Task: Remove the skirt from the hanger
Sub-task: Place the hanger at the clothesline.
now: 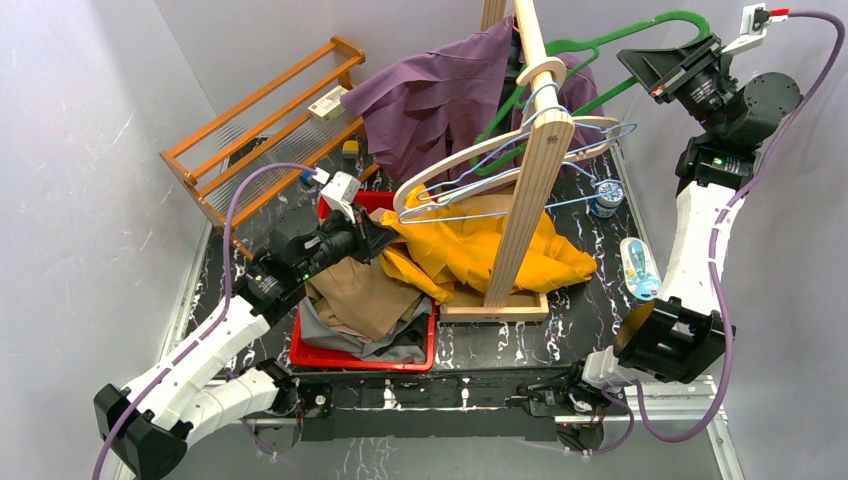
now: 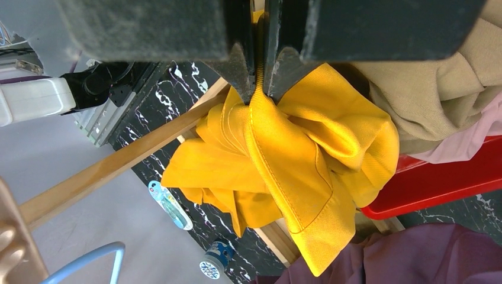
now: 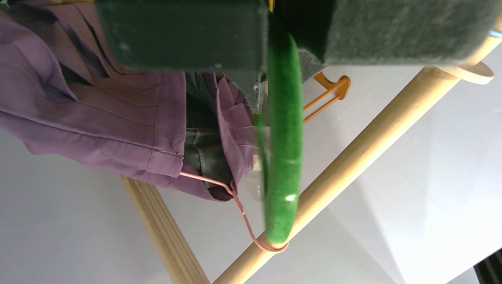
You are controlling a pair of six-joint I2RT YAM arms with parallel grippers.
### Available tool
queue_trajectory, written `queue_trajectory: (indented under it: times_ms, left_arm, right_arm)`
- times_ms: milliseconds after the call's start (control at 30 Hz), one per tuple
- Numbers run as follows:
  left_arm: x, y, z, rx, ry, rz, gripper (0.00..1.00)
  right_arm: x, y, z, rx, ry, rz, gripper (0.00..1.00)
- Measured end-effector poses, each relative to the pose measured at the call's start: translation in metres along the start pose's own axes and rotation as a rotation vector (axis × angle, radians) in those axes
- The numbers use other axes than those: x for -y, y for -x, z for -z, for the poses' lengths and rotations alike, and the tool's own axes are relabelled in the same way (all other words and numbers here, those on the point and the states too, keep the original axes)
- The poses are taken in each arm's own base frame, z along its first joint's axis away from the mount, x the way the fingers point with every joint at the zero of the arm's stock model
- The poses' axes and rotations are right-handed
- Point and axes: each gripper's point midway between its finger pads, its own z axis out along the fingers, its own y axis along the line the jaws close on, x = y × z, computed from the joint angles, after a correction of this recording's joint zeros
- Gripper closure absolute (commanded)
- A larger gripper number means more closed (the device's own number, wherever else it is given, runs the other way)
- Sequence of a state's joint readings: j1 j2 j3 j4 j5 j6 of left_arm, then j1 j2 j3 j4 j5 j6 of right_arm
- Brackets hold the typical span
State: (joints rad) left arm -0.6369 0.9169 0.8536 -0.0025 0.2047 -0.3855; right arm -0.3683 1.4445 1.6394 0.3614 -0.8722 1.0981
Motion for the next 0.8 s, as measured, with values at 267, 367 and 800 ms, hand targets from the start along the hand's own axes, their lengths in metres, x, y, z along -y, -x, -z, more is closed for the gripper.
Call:
queue_trajectory:
  times_ms: [267,367,800]
  left_arm:
    - [0.000,0.001,0.001,0.000,0.003,0.001,1.00]
    - [0.000,0.001,0.001,0.000,0.003,0.000,1.00]
    - [-0.001,0.002,0.001,-0.002,0.003,-0.025,1.00]
  right_arm:
    - [-0.006,0.040,0.013,0.069,-0.034,0.193,1.00]
    - [-0.012,0.062,0.028,0.138,-0.079,0.269,1.00]
    - [-0.100,0.058,0.043,0.143,0.184,0.447,1.00]
